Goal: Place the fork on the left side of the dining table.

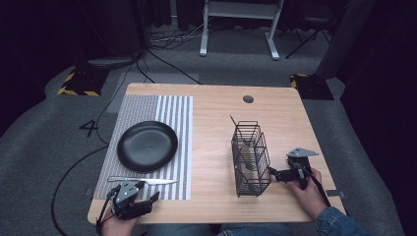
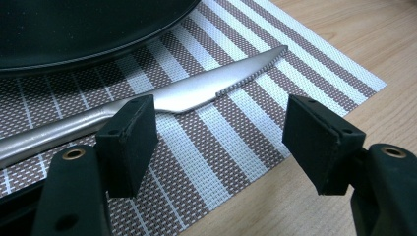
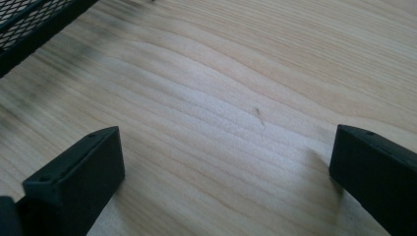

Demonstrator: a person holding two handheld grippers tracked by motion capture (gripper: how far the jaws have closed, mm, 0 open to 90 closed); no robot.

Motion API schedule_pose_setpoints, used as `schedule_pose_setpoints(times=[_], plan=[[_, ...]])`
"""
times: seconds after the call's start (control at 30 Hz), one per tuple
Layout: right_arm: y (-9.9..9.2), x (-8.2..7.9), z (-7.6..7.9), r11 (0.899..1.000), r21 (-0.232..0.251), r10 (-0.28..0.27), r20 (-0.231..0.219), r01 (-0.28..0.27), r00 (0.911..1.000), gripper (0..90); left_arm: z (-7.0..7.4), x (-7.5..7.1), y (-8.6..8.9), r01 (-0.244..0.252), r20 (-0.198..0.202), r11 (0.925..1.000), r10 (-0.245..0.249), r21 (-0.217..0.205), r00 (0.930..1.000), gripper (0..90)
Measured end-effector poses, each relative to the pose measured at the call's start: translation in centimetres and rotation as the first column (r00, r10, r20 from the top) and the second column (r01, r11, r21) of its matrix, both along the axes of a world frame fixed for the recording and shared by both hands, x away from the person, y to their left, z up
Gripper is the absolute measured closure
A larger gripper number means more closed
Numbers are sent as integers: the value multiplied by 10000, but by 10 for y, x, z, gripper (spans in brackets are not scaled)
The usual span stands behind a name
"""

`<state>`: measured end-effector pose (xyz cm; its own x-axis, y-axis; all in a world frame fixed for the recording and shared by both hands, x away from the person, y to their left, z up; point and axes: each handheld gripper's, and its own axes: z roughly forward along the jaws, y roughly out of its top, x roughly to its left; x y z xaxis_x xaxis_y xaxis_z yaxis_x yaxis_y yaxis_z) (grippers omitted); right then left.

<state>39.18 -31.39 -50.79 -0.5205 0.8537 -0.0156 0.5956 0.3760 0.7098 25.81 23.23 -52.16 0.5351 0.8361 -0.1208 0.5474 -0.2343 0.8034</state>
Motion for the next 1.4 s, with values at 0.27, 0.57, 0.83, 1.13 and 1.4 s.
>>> schedule_pose_setpoints(times=[0.27, 0.57, 0.83, 1.13, 1.4], plan=[[-3, 0, 0, 9991, 18, 414, 10, -414, 9991, 8, 0, -10, -9, 407, 372, 9933, -449, 1080, 9983, 273], [-3, -1, 0, 9993, -12, 364, 39, -364, 9993, 8, 37, -11, -28, 114, 405, 9955, -153, 941, 9991, 278], [-2, -1, 0, 9989, 0, 473, 62, -473, 9989, 20, 72, -6, -38, 82, 380, 9974, -109, 714, 9992, 285], [-2, -1, 0, 9989, 6, 460, 64, -460, 9989, 20, 109, 9, -52, 308, 1015, 9995, -294, -121, 9944, 287], [-2, -1, 0, 9990, 12, 446, 50, -446, 9990, 20, 140, 38, -75, 364, 1232, 9976, -289, -586, 9920, 294]])
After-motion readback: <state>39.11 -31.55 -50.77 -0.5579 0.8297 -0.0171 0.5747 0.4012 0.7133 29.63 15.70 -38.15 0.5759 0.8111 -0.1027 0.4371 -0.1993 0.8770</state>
